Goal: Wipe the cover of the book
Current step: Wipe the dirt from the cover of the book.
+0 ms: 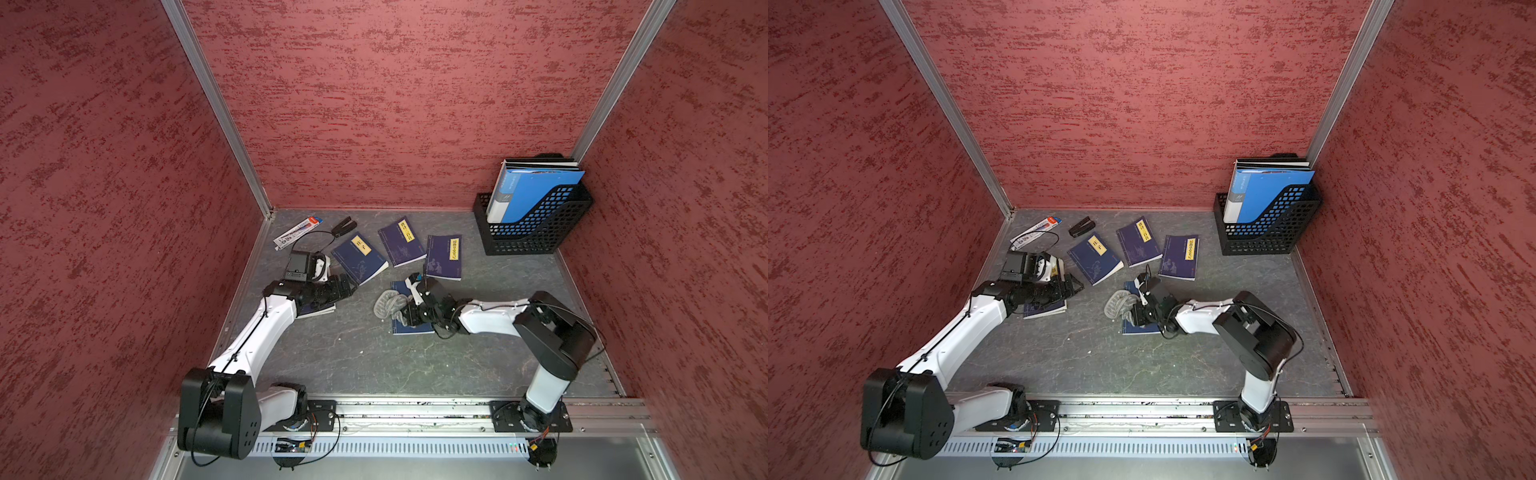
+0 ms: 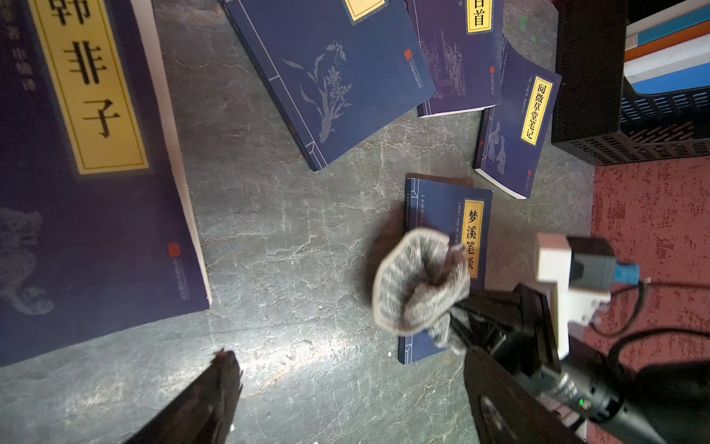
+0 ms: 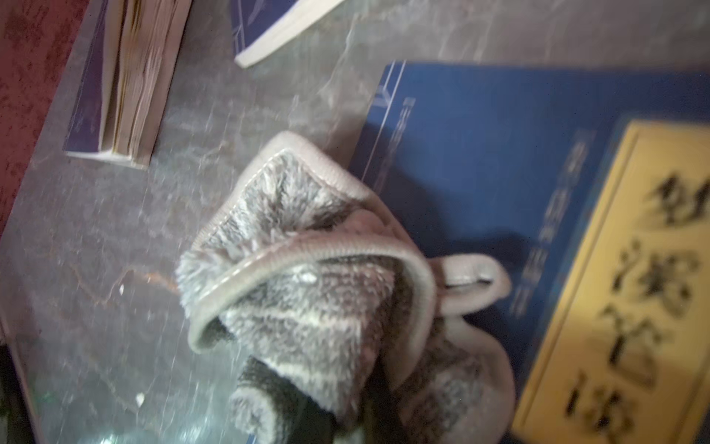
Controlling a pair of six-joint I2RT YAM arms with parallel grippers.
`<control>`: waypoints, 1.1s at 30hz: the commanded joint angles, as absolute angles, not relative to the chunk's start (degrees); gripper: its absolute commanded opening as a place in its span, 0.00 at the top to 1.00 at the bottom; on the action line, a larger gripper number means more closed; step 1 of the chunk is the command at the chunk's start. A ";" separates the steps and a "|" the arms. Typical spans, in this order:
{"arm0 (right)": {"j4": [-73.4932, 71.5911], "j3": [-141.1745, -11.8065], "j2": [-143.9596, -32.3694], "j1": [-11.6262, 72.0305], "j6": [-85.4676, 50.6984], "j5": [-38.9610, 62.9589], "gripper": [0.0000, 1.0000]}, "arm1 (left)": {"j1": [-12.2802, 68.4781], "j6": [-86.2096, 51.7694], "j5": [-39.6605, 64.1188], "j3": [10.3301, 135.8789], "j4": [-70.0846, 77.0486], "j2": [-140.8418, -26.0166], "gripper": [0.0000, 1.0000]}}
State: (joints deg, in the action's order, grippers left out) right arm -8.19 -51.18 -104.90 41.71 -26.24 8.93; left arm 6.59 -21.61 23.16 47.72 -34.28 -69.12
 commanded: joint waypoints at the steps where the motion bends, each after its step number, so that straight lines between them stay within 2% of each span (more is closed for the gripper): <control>1: -1.24 -54.26 -111.92 37.78 -22.41 7.96 0.96 | 5.99 -20.22 22.21 49.40 -36.13 -66.64 0.07; 7: 0.35 -57.76 -113.84 37.84 -20.48 10.99 0.95 | 5.46 -20.15 21.89 49.22 -36.43 -65.21 0.06; 15: -1.60 -40.56 -101.24 46.75 -26.81 11.95 0.95 | 4.77 -20.15 21.88 49.48 -36.17 -65.65 0.05; 20: -6.20 -34.81 -97.99 49.75 -30.72 12.02 0.95 | 4.39 -20.06 22.27 49.33 -35.87 -66.16 0.04; 24: -5.45 -39.60 -102.68 47.72 -27.87 9.54 0.95 | 4.00 -19.78 22.55 49.13 -36.12 -65.86 0.03; 26: -5.31 -43.78 -106.50 45.13 -25.93 10.29 0.95 | 3.69 -19.80 22.28 48.96 -36.32 -65.08 0.00; 33: -4.37 -55.68 -115.49 38.97 -20.54 12.29 0.96 | 2.42 -20.29 22.59 48.33 -36.72 -62.60 0.00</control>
State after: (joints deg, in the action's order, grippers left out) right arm -13.72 -55.53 -110.87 40.88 -23.86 13.96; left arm 3.05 -20.73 22.20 48.12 -36.18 -64.20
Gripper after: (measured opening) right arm 0.081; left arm 0.996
